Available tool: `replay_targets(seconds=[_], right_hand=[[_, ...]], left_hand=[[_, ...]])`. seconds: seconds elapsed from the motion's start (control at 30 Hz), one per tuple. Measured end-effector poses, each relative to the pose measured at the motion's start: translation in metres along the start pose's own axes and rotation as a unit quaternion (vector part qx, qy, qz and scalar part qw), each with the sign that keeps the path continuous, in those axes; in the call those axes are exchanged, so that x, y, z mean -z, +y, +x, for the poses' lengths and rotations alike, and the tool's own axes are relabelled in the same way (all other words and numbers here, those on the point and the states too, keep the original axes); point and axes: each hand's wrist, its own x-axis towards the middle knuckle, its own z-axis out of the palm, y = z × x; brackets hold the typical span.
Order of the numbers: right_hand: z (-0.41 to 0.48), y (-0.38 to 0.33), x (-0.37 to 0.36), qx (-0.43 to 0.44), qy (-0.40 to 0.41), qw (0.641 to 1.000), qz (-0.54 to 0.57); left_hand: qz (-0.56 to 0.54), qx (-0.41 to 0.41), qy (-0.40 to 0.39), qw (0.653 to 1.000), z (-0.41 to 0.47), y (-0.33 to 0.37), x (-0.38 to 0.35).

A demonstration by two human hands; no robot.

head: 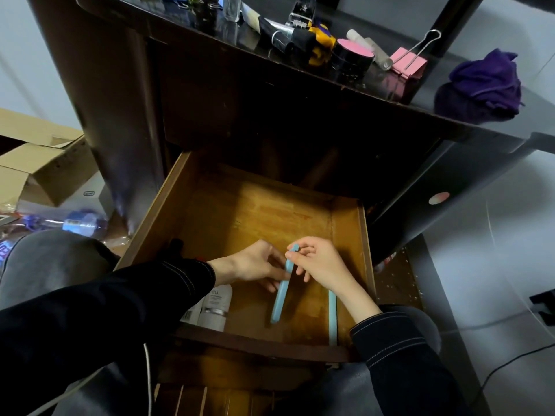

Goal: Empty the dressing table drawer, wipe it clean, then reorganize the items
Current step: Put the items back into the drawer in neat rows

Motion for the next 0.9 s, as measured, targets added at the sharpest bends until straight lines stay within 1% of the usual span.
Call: replay_targets(seconds=[0.07, 0.13, 0.2, 0.27, 0.4, 0.6, 0.7, 0.9], right_hand=[[0.002, 0.001, 0.001, -0.011, 0.012, 1.0, 0.01], [0.003, 0.004, 0.001, -0.039, 0.038, 0.998, -0.03], [0.002, 0.01, 0.001, -0.064, 0.063, 0.986, -0.143], [0.0, 0.015, 0.001, -0.081, 0.062, 0.964, -0.246], [-0.003, 0.012, 0.003, -0.088, 0.031, 0.923, -0.374], [-0.007, -0.001, 0.004, -0.096, 0.007, 0.866, -0.491], [-0.009, -0.003, 0.004, -0.105, -0.005, 0.852, -0.513], [-0.012, -0.005, 0.001, -0.106, -0.015, 0.841, -0.531]], left_hand=[[0.033, -0.006, 0.006, 0.999, 0.002, -0.002, 0.0], [0.144, -0.026, 0.034, 0.989, 0.005, -0.004, 0.001], [0.261, -0.049, 0.061, 0.962, 0.006, -0.007, 0.006], [0.314, -0.051, 0.075, 0.945, 0.005, -0.01, 0.01], [0.321, -0.036, 0.074, 0.943, 0.005, -0.012, 0.011], [0.326, -0.035, 0.066, 0.943, 0.006, -0.014, 0.011], [0.332, -0.037, 0.067, 0.94, 0.005, -0.014, 0.011], [0.365, -0.056, 0.064, 0.927, 0.001, -0.013, 0.012]])
